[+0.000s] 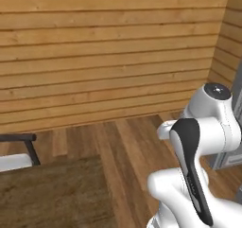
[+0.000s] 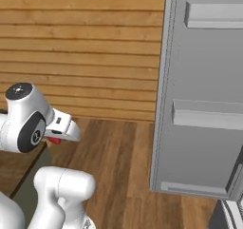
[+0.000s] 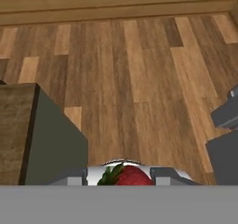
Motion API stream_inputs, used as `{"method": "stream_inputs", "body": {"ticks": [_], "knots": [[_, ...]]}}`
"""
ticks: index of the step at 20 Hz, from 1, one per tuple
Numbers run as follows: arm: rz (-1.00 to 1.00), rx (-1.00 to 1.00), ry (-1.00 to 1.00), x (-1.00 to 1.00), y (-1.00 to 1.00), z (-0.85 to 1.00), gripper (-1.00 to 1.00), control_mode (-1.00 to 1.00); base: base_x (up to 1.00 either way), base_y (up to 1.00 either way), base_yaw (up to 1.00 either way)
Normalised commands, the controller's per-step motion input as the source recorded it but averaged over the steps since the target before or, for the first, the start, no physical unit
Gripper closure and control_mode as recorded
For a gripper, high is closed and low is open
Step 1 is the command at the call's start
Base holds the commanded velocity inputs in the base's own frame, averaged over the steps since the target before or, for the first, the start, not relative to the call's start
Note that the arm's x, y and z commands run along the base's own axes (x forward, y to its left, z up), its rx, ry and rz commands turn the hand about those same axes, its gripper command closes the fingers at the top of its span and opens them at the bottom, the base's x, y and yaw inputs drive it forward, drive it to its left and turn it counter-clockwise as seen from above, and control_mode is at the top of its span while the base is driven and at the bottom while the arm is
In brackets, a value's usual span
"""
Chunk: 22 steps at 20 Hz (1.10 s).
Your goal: Take the strawberry from the fridge and place it on top of the pancake, located on the dining counter.
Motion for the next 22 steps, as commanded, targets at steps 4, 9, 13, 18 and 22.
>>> {"method": "stream_inputs", "body": {"ticks": [4, 9, 13, 18, 22], "knots": [[0.0, 0.0, 0.0, 0.0, 0.0, 0.0, 1.0, 1.0, 1.0, -0.16, -0.01], [0.0, 0.0, 0.0, 0.0, 0.0, 0.0, 1.0, 1.0, 1.0, 0.16, -0.2], [0.0, 0.0, 0.0, 0.0, 0.0, 0.0, 1.0, 1.0, 1.0, 0.66, -0.02], [0.0, 0.0, 0.0, 0.0, 0.0, 0.0, 1.0, 1.0, 1.0, 0.44, 0.0], [0.0, 0.0, 0.0, 0.0, 0.0, 0.0, 1.0, 1.0, 1.0, 0.39, 0.0]]}}
